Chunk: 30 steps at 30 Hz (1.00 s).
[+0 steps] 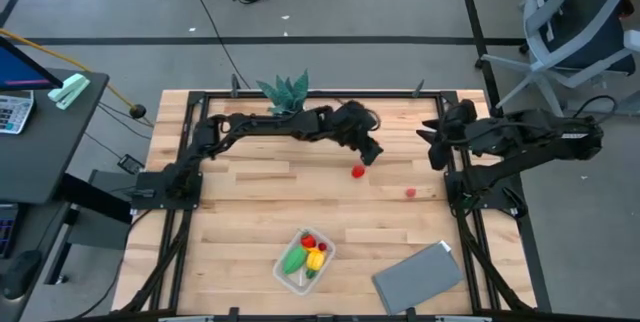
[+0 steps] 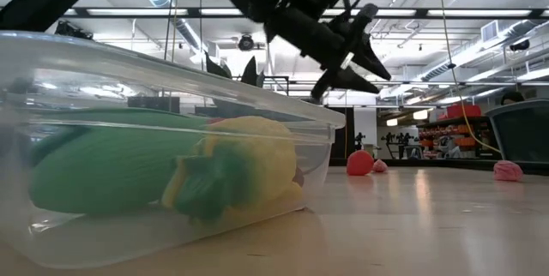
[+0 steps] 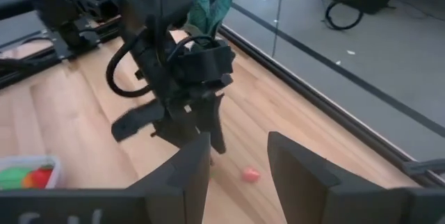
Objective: Pick and placing Produce into tupperware
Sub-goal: Put the red strawberry into the transparent bin
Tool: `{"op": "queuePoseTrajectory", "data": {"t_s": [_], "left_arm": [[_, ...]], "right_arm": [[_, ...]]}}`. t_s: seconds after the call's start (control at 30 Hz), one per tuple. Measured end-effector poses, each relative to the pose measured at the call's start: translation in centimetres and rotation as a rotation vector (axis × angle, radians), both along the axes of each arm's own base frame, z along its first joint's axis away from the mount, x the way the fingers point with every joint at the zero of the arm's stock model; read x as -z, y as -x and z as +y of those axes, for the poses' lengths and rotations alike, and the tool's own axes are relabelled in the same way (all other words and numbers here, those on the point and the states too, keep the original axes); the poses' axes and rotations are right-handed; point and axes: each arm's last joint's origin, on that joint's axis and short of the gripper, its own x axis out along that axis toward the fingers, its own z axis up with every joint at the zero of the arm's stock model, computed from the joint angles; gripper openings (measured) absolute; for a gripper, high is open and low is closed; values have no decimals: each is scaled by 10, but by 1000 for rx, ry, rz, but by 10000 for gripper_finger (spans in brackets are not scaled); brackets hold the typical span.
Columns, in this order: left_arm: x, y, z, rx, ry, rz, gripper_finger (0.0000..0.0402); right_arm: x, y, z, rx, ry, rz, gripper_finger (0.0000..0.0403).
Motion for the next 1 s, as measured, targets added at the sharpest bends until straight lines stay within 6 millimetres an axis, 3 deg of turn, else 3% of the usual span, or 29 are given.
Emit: {"op": "queuePoseTrajectory", "data": {"t_s": [0.13, 0.3, 1.0], "left_arm": [[-7, -8, 5, 30, -53, 168, 157], [3, -6, 5, 15, 20, 368, 158], [53, -22, 2, 9, 23, 424, 154]], "right_arm": [[2, -5, 1, 20, -1, 10, 153], [4, -11, 0, 44, 1, 24, 153], [8, -21, -12, 145, 4, 62, 153]]}}
